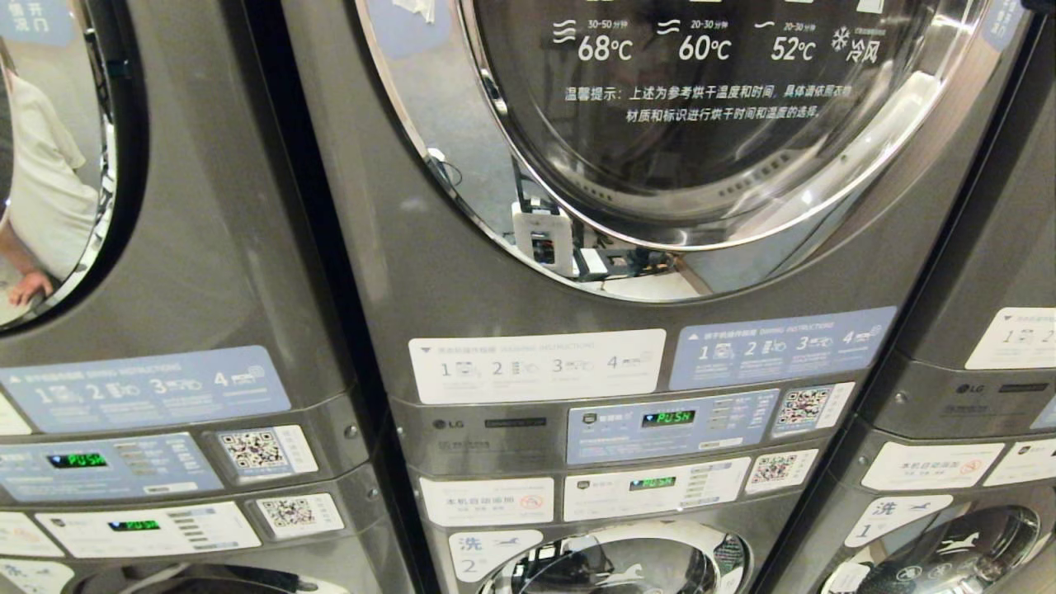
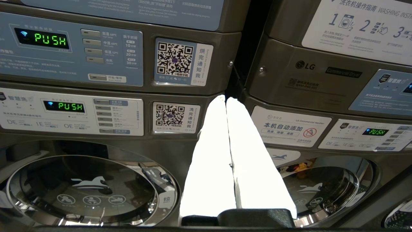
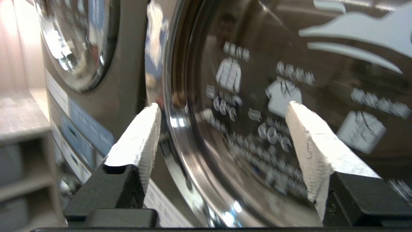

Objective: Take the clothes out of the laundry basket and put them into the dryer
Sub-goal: Open the dryer

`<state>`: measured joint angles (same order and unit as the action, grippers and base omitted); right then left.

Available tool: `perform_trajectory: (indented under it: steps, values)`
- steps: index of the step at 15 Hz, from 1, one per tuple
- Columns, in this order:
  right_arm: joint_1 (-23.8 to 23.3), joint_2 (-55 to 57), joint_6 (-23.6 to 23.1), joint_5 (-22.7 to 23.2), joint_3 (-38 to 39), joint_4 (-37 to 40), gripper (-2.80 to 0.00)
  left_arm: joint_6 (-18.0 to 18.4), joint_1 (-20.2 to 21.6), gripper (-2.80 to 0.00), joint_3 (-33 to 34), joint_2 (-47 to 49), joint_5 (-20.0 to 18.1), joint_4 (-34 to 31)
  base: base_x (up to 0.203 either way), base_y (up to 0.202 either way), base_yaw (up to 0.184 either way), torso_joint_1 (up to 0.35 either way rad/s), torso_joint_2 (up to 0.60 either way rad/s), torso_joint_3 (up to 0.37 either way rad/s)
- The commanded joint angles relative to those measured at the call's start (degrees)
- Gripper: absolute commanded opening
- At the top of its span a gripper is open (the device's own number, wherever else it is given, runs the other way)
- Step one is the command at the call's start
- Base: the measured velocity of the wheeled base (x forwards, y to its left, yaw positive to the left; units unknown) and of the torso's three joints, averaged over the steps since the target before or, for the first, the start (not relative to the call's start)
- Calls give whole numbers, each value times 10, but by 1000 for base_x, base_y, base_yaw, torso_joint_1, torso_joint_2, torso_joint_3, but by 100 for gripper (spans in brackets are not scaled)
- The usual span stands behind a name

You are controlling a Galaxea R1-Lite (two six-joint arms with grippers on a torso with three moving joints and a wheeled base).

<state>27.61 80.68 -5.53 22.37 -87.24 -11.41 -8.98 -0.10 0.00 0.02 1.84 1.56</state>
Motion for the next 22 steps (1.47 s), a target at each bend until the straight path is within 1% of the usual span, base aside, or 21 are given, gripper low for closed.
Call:
perform_trajectory:
  steps: [1, 3, 6, 8, 10, 14, 18, 22]
  values:
    - [16, 54, 25, 3, -44, -3, 0, -1, 0, -280, 16, 0, 0, 0, 0, 0, 0, 0, 0, 0]
    - [61, 96, 49, 5, -86, -5, 0, -1, 0, -280, 16, 0, 0, 0, 0, 0, 0, 0, 0, 0]
    - [100, 162, 60, 5, -173, -2, 0, -1, 0, -280, 16, 0, 0, 0, 0, 0, 0, 0, 0, 0]
    - [119, 199, 64, 3, -214, -1, 0, -1, 0, -280, 16, 0, 0, 0, 0, 0, 0, 0, 0, 0]
    - [122, 229, 62, 2, -240, -3, 0, -1, 0, -280, 16, 0, 0, 0, 0, 0, 0, 0, 0, 0]
    - [134, 256, 58, 4, -243, -11, 0, -1, 0, -280, 16, 0, 0, 0, 0, 0, 0, 0, 0, 0]
    - [142, 280, 57, 6, -243, -44, 0, -1, 0, -280, 16, 0, 0, 0, 0, 0, 0, 0, 0, 0]
    - [151, 289, 58, 7, -243, -45, 0, -1, 0, -280, 16, 0, 0, 0, 0, 0, 0, 0, 0, 0]
